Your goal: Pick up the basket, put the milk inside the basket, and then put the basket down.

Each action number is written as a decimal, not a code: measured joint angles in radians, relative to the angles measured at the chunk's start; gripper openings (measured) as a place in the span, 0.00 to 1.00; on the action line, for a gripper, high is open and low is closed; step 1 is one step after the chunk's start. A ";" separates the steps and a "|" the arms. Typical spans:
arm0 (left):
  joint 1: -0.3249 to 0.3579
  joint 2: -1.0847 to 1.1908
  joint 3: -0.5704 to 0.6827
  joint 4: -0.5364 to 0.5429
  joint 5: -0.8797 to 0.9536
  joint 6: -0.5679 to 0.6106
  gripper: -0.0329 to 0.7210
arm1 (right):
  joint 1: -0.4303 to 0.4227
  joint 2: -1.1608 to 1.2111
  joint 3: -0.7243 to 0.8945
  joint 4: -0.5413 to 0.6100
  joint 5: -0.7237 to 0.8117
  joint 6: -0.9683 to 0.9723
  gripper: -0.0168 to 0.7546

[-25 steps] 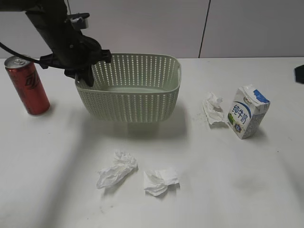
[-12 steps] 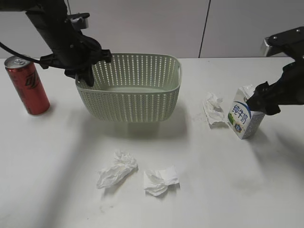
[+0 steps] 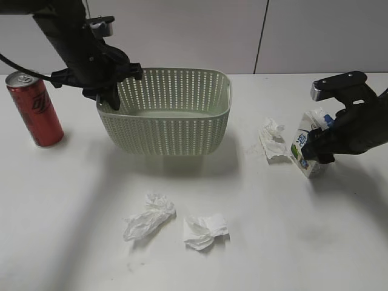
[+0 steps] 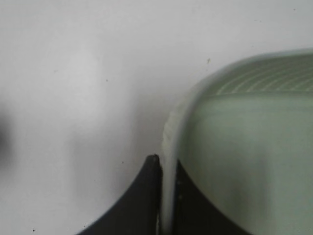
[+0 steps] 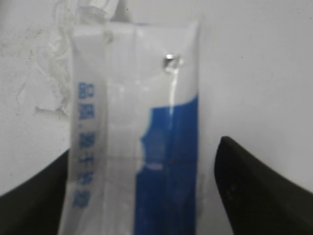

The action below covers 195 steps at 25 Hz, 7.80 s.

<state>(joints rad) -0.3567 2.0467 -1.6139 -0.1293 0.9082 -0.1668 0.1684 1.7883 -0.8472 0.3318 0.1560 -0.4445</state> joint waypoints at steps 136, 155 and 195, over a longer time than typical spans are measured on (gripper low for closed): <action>-0.010 -0.205 0.000 -0.065 0.212 0.094 0.81 | 0.103 -1.644 0.426 -0.280 0.790 0.444 0.74; -0.130 -1.134 0.649 0.101 0.287 0.124 0.78 | 0.103 -1.644 0.426 -0.280 0.790 0.444 0.74; 0.003 -1.794 1.103 0.085 0.145 0.253 0.71 | -0.011 -1.673 0.427 -0.234 0.789 0.444 0.74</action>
<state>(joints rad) -0.3538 0.2526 -0.5104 -0.0446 1.0532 0.0862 0.1569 0.1156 -0.4206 0.0981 0.9450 0.0000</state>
